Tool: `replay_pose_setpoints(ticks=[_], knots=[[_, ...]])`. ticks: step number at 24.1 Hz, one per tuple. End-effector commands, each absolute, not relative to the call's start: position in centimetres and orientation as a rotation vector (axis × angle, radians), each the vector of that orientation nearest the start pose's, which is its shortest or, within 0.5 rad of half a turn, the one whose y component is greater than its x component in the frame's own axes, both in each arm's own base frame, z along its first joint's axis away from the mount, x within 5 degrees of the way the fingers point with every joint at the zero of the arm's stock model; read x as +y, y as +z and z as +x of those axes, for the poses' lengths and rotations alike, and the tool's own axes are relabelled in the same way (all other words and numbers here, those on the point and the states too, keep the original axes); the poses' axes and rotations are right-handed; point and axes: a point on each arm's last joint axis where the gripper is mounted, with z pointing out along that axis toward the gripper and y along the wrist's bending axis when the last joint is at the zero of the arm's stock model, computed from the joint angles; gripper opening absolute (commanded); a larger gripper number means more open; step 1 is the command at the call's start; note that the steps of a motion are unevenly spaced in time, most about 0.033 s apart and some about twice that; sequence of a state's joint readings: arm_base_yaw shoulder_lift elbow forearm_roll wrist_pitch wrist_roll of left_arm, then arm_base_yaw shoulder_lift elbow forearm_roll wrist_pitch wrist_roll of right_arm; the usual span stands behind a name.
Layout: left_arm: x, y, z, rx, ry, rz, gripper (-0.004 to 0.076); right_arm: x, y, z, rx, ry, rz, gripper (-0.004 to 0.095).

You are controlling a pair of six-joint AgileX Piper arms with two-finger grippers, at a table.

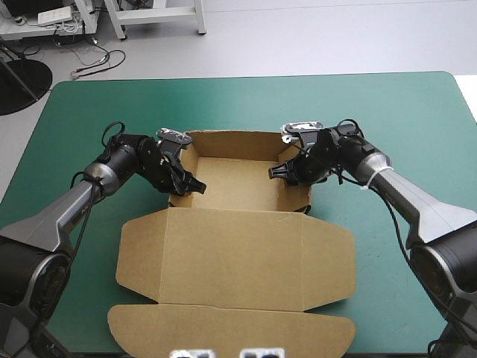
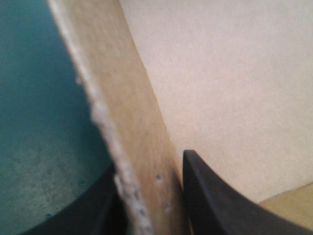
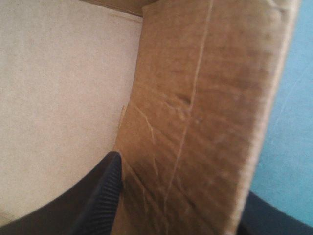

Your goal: Fold the box

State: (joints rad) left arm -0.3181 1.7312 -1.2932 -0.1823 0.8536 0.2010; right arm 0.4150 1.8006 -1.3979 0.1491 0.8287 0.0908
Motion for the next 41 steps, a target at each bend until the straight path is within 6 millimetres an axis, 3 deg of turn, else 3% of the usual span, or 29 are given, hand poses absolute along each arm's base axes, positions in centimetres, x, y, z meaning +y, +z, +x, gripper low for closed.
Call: replay_pose_setpoints(ticks=[1, 3, 6, 16, 20, 23, 26, 28, 33, 35, 36, 38, 41], knots=[[-12.7, 26.2, 33.1, 2.686, -0.27, 0.604, 0.0419, 16.1, 27.8, 34.8, 2.643, 0.276, -0.393, 0.0471], [-12.8, 26.9, 33.3, 2.671, -0.268, 0.608, 0.0453, 16.0, 29.3, 35.1, 2.629, 0.241, -0.415, 0.0471], [-12.9, 29.5, 33.4, 2.627, -0.277, 0.615, 0.0453, 15.9, 31.8, 35.4, 2.602, 0.209, -0.432, 0.0471], [-12.0, 37.3, 32.8, 2.495, -0.173, 0.651, 0.0453, 15.1, 37.1, 34.8, 2.604, 0.129, -0.45, 0.0471], [-11.0, 41.8, 31.0, 2.467, -0.118, 0.657, 0.043, 14.7, 39.3, 34.0, 2.592, 0.16, -0.341, 0.0471], [-10.4, 44.9, 29.2, 2.409, -0.138, 0.597, 0.034, 14.5, 39.9, 33.5, 2.579, 0.174, -0.318, 0.0471], [-9.5, 48.3, 26.4, 2.307, -0.18, 0.523, 0.0182, 14.5, 39.4, 33.4, 2.608, 0.202, -0.276, 0.0471], [-8.5, 50.6, 23.4, 2.22, -0.184, 0.508, -0.0007, 14.6, 37.6, 33.6, 2.669, 0.191, -0.254, 0.0471], [-6.3, 54.2, 17.0, 2.057, -0.197, 0.477, -0.001, 15.7, 31.8, 35.7, 2.794, 0.188, -0.249, 0.0454], [-5.6, 54.5, 15.0, 2.024, -0.197, 0.473, -0.001, 16.1, 29.7, 36.5, 2.853, 0.166, -0.253, 0.032], [-5.2, 54.3, 13.9, 2.02, -0.181, 0.473, -0.001, 16.3, 28.6, 36.8, 2.889, 0.165, -0.269, 0.0128], [-4.6, 53.7, 12.7, 2.023, -0.164, 0.469, -0.001, 16.5, 28.2, 36.9, 2.904, 0.183, -0.282, -0.0017], [-3.7, 51.4, 11.1, 2.069, -0.111, 0.467, -0.001, 16.3, 28.9, 36.7, 2.883, 0.163, -0.286, -0.002]])
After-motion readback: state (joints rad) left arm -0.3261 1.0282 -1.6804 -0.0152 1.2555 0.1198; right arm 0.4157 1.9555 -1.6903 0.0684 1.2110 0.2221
